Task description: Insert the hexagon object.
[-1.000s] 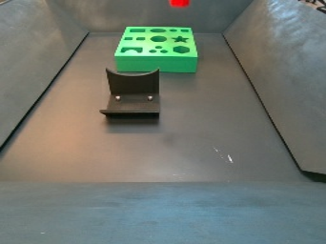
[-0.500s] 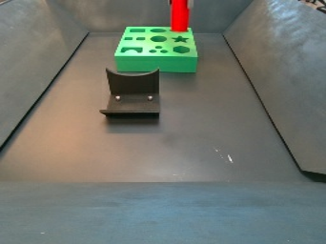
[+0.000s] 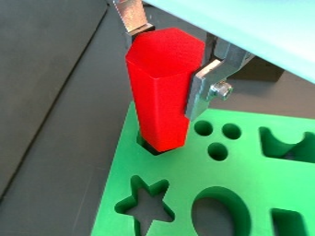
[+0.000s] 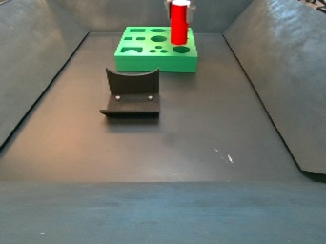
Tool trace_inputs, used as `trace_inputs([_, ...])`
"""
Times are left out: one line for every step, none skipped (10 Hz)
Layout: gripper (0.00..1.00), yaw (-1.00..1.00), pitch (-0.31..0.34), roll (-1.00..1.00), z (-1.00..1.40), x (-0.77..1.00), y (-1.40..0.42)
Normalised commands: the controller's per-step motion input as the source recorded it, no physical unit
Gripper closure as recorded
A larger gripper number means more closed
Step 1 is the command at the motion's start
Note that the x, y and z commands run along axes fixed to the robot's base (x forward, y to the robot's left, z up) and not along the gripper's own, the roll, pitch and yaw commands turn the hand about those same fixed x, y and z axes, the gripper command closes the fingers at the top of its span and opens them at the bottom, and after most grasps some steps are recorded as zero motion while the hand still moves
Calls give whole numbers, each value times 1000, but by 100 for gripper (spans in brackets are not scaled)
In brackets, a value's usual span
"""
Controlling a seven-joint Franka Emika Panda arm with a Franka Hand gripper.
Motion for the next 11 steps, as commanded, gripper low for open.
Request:
trace_inputs([100, 51, -63, 0, -694, -91, 169])
trace_inputs([100, 43, -13, 0, -457, -106, 117])
trace_inputs([100, 117, 0, 0, -249, -163, 0])
trace_inputs([100, 294, 0, 51, -97, -211, -254])
trace_inputs([100, 531, 0, 86, -66, -137, -94])
trace_inputs([100, 543, 0, 40, -83, -157, 0])
trace_inputs([100, 434, 0, 23, -126, -106, 157])
trace_inputs([100, 243, 0, 0, -209, 123, 154])
trace_inputs([100, 71, 0, 19, -337, 249, 0])
trace_inputs([100, 0, -10, 0, -466, 229, -131])
trace_inputs([100, 0, -71, 0, -871, 160, -126])
